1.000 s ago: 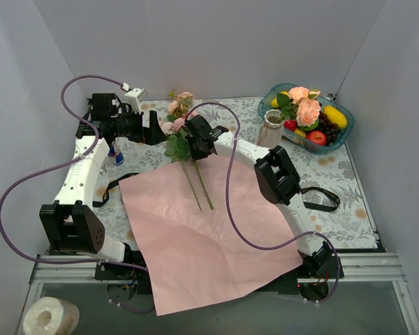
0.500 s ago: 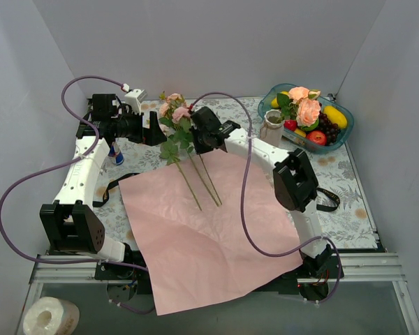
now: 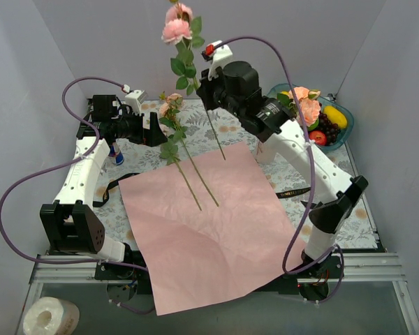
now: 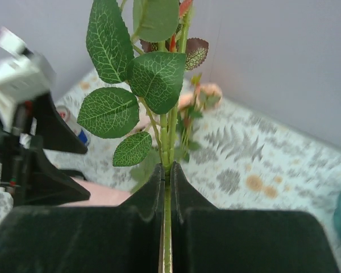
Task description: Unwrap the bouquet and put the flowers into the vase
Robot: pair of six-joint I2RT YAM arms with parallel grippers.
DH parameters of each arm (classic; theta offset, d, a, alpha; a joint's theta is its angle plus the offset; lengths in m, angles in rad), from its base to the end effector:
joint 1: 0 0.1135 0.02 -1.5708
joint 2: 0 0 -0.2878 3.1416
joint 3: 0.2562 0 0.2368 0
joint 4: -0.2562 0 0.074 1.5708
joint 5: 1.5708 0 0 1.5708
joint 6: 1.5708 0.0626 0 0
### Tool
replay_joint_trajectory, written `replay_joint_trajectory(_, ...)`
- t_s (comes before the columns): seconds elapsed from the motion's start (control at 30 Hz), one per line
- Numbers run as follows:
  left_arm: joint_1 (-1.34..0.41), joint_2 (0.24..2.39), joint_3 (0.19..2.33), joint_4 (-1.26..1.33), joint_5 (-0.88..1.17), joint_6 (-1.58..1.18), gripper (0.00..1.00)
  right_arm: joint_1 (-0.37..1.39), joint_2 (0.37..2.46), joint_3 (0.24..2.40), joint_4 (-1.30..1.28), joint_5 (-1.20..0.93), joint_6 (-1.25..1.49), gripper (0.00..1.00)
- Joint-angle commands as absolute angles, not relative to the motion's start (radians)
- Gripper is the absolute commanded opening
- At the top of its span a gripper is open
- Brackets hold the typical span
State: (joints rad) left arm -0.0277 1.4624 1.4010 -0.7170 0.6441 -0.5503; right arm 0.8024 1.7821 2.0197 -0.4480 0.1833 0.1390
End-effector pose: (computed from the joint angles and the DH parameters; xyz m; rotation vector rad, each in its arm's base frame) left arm 0.3084 -0.0461 0.3583 -0.2916 2.3661 -1.0366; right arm 0.3011 0.2951 0.4788 -0.4601 1.7472 0.5135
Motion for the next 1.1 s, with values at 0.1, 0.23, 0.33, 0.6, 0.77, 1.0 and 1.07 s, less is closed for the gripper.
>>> replay_joint_trajectory(0.1,-0.020,1.459,1.439,-0.722,0.675,-0.534,0.98,0.861,1.485,1.922,-0.111,0.339,-0.191,0.01)
replay_joint_trajectory(0.23,-0.020,1.462,1.451,-0.716,0.680,-0.543,0.98,0.859,1.179,1.476,0.344,0.403,-0.417,0.01)
replay_joint_trajectory(0.33,-0.020,1.468,1.453,-0.710,0.696,-0.555,0.98,0.850,1.114,1.349,0.463,0.429,-0.526,0.01)
replay_joint_trajectory(0.6,-0.018,1.494,1.477,-0.707,0.727,-0.563,0.98,0.767,1.124,1.293,0.610,0.407,-0.551,0.01)
replay_joint_trajectory(0.77,-0.020,1.493,1.477,-0.703,0.732,-0.561,0.98,0.691,1.199,1.270,0.716,0.397,-0.528,0.01)
replay_joint_trajectory(1.0,-0.018,1.496,1.482,-0.706,0.726,-0.549,0.98,0.601,1.292,1.278,0.772,0.357,-0.442,0.01)
replay_joint_trajectory(1.07,-0.018,1.503,1.486,-0.709,0.723,-0.545,0.98,0.591,1.321,1.276,0.788,0.359,-0.424,0.01)
